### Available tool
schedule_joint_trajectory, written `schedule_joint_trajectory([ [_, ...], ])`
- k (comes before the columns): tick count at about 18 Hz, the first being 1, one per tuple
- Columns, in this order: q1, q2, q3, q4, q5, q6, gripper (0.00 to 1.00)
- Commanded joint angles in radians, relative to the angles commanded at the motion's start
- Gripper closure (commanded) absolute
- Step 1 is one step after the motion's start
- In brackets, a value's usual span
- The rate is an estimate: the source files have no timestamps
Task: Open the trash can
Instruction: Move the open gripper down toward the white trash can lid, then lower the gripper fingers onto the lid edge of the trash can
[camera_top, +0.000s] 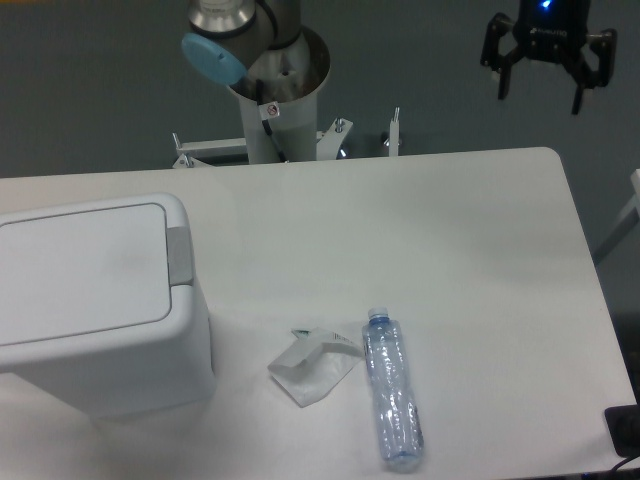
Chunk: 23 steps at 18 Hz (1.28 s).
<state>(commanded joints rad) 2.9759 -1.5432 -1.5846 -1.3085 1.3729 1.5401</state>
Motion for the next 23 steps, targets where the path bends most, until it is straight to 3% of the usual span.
schedule_joint_trajectory([
  [3,-0.015,0.008,-0.002,-0.008,0.012,-0.041,0.0],
  [4,-0.035,-0.001,0.008,-0.003,0.014,-0.122,0.0],
  [5,-0.052,-0.011,0.005,0.021,0.014,-0.203,0.0],
  [9,-0.197,-0.115,0.02,0.225,0.058,-0.629,0.0],
  [13,-0.346,-0.182,0.035,0.307,0.19,-1.023,0.0],
  [18,-0.521,-0.167,0.064,0.313,0.114,-1.499,0.0],
  [23,-0.603,-0.1,0.035,0.304,-0.041,-1.623,0.0],
])
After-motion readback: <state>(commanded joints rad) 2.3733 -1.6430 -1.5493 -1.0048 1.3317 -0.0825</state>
